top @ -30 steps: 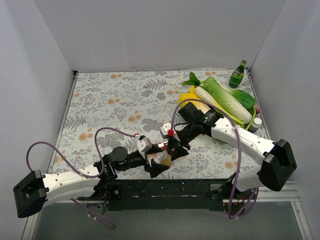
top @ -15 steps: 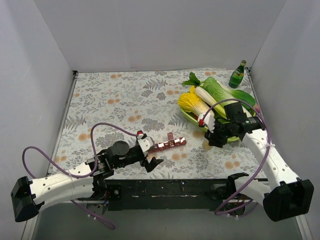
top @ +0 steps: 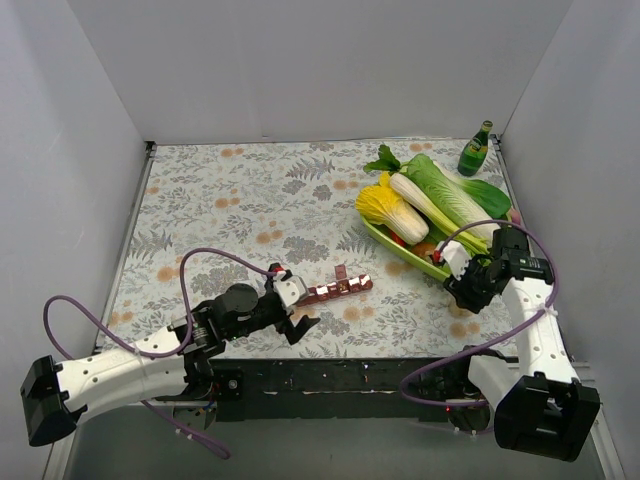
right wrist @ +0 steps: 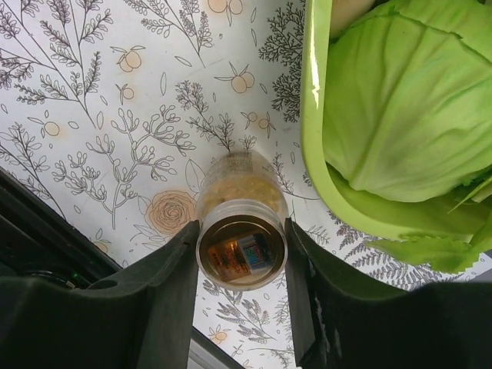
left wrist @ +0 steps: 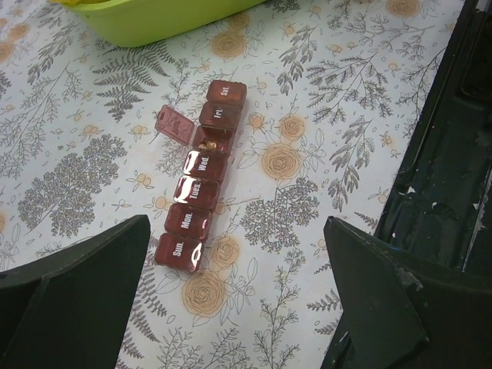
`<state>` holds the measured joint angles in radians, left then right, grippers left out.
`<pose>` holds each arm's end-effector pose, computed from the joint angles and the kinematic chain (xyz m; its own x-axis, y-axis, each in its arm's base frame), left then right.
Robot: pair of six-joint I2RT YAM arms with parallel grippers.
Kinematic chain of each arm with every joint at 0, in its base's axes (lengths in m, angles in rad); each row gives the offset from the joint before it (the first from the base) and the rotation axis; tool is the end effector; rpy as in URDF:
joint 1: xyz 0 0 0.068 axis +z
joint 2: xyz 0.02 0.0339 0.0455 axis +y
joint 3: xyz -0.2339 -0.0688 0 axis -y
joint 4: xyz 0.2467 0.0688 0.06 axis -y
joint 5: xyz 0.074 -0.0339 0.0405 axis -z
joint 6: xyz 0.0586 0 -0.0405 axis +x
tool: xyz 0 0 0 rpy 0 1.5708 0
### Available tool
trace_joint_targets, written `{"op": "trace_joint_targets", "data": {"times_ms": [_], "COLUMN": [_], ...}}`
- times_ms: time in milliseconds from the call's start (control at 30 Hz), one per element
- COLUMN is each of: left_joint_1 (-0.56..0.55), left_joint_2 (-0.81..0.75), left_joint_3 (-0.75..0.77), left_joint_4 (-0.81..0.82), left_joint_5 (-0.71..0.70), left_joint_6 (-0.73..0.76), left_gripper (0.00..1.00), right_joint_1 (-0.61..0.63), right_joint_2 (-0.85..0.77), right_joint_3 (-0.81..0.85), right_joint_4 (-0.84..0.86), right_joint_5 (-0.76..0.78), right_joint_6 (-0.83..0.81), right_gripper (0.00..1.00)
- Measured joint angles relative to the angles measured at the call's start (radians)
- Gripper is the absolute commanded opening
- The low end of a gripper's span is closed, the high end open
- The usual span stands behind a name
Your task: Sort the pills into containers
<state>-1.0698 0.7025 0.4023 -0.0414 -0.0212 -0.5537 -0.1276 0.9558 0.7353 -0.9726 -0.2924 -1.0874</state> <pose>0.1067 -0.1922 0.2046 -0.5929 -0.0118 -0.8052 0.6531 0.5778 -0.4894 0.1875 -0.0070 0.1882 -0.4431 -0.7979 -0.4086 -0.8087 0.5525 -0.2020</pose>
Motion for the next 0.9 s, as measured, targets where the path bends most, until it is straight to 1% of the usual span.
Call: {"op": "trace_joint_targets", "data": {"times_ms": [67, 100, 200, 333, 467, 567, 633, 700, 800, 900], "left_joint_1": [0.0, 0.0, 0.0, 0.0, 0.0, 0.0, 0.002, 0.006, 0.023, 0.06], "left_joint_2": [-0.007, -0.008, -0.005, 0.017, 0.053, 0.094, 0.139, 0.19, 0.27, 0.297], "left_joint_3": [-0.001, -0.001, -0.002, -0.002, -0.005, -0.011, -0.013, -0.014, -0.016, -0.03], "left_joint_4": [-0.003, -0.003, -0.003, -0.003, 0.001, 0.012, 0.017, 0.019, 0.029, 0.054], "left_joint_5": [-0.002, -0.002, -0.002, 0.003, 0.013, 0.032, 0.045, 0.057, 0.076, 0.097], "left_joint_6": [0.0, 0.0, 0.0, 0.004, 0.022, 0.042, 0.056, 0.075, 0.12, 0.157], "left_gripper": [0.98, 0.98, 0.98, 0.98, 0.98, 0.97, 0.96, 0.95, 0.93, 0.93], "right_joint_1": [-0.011, -0.016, -0.017, -0.017, -0.016, 0.019, 0.105, 0.224, 0.397, 0.502], "right_joint_2": [0.003, 0.005, 0.01, 0.022, 0.073, 0.112, 0.136, 0.167, 0.228, 0.314], "right_joint_3": [0.001, 0.001, 0.01, 0.094, 0.211, 0.245, 0.245, 0.245, 0.245, 0.251], "right_joint_4": [-0.004, -0.011, -0.048, -0.138, -0.231, -0.256, -0.247, -0.18, -0.023, 0.128], "right_joint_5": [-0.01, -0.01, -0.025, -0.09, -0.199, -0.298, -0.362, -0.419, -0.476, -0.513], "right_joint_6": [-0.014, -0.028, -0.052, -0.1, -0.17, -0.226, -0.222, -0.17, -0.032, 0.066], "right_gripper": [0.71, 0.8, 0.88, 0.92, 0.93, 0.92, 0.9, 0.89, 0.89, 0.89]}}
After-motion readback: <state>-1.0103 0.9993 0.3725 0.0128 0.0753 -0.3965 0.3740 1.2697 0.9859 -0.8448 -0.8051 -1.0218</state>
